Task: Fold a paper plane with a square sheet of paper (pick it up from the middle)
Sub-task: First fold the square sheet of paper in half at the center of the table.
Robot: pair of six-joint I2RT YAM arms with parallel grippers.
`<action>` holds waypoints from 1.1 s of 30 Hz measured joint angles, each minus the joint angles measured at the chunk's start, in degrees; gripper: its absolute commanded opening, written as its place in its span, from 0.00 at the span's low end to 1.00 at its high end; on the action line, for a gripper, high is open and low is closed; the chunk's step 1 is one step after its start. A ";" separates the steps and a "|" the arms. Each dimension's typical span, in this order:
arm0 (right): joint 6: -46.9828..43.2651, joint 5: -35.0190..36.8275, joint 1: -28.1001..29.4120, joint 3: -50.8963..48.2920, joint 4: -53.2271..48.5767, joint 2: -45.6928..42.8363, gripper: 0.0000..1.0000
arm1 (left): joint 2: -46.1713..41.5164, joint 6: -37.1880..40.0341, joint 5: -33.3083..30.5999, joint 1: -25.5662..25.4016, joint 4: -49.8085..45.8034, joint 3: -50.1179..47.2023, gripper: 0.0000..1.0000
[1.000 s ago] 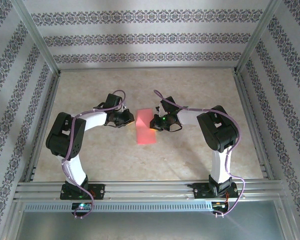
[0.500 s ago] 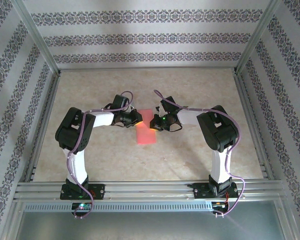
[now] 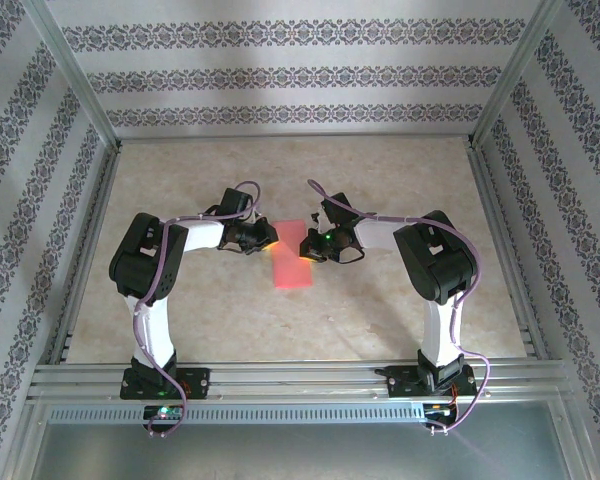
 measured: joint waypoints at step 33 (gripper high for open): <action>0.00 -0.85 -0.35 -0.07 0.22 0.20 0.07 | 4.11 0.24 -3.39 -0.28 -2.95 7.85 0.12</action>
